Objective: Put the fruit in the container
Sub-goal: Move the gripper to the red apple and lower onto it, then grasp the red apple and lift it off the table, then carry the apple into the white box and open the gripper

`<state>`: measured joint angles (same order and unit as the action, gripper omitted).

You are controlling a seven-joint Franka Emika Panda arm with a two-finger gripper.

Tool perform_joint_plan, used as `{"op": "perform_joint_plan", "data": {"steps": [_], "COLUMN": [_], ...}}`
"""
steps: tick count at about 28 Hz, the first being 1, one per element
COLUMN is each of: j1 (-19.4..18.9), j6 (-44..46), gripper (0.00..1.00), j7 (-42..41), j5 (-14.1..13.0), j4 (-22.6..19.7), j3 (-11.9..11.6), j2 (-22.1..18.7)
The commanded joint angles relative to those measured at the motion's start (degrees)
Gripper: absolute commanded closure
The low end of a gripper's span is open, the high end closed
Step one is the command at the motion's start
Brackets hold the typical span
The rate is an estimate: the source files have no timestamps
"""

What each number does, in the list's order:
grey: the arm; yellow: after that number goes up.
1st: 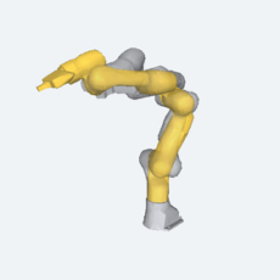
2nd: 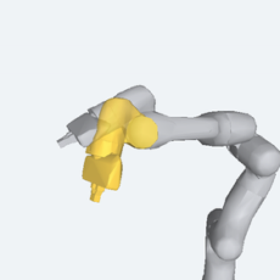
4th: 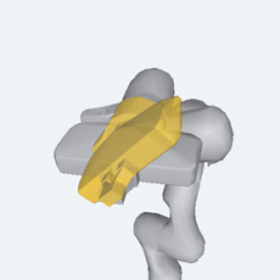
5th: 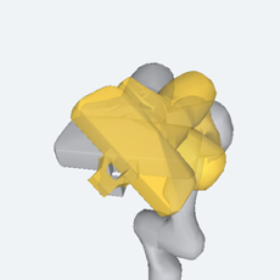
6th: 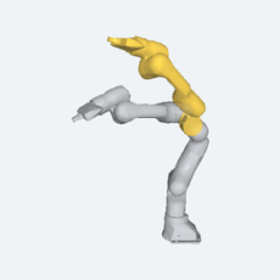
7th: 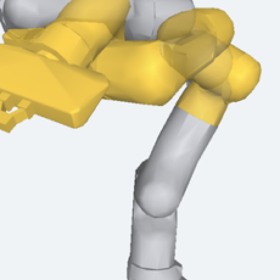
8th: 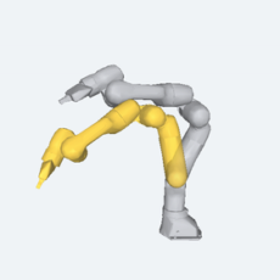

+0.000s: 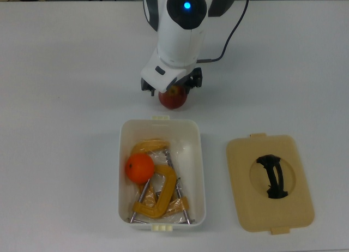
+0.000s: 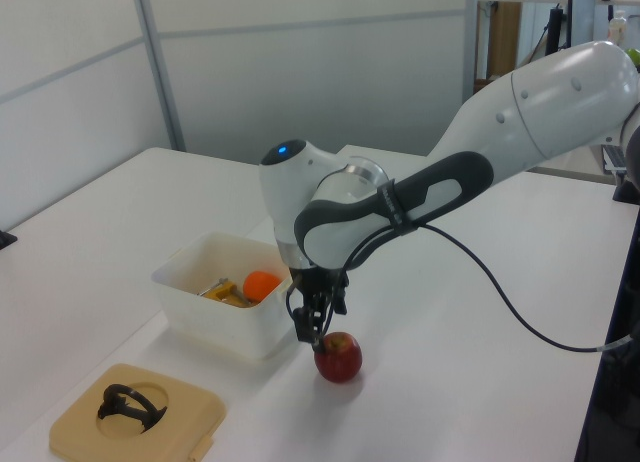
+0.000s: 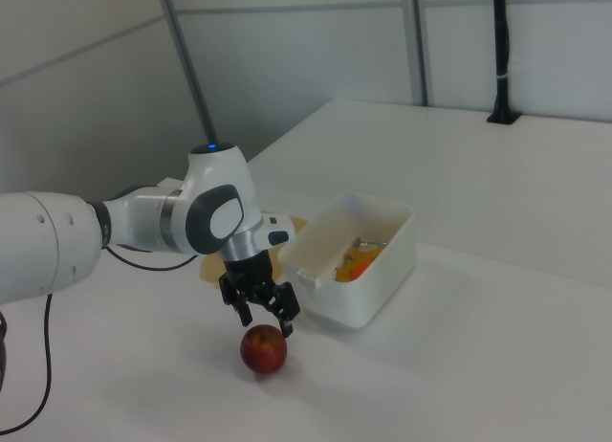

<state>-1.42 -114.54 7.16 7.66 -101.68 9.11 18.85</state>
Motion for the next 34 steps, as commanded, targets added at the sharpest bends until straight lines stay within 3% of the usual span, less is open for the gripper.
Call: {"op": "perform_joint_plan", "data": {"steps": [1, 10, 11, 12, 14, 17, 24, 28, 34], "j1": [-0.8, -0.9, -0.9, -0.9, -0.8, -0.7, -0.3, -0.2, 0.4], "j6": [-0.2, -0.2, -0.1, 0.1, 0.3, 0.5, 3.3, 8.1, 7.4], "gripper": [0.00, 0.00, 0.05, 0.21, 0.42, 0.58, 0.58, 0.58, 0.57], "j7": [-1.9, -1.4, -1.3, -1.3, -1.3, -1.3, -1.2, -1.1, -1.1], "j5": [-0.5, 0.7, 0.9, 1.2, 1.2, 1.2, 1.2, 1.2, 2.2], "j4": [-2.2, -4.8, -4.8, -4.8, -4.7, -4.0, 0.3, 6.6, 10.7], "j3": [-0.4, 0.6, 0.6, 0.6, 0.6, 0.6, 0.5, 0.0, -0.1], "j2": [0.0, 0.3, 0.3, 0.3, 0.2, -0.8, -4.4, -4.4, -3.8]}}
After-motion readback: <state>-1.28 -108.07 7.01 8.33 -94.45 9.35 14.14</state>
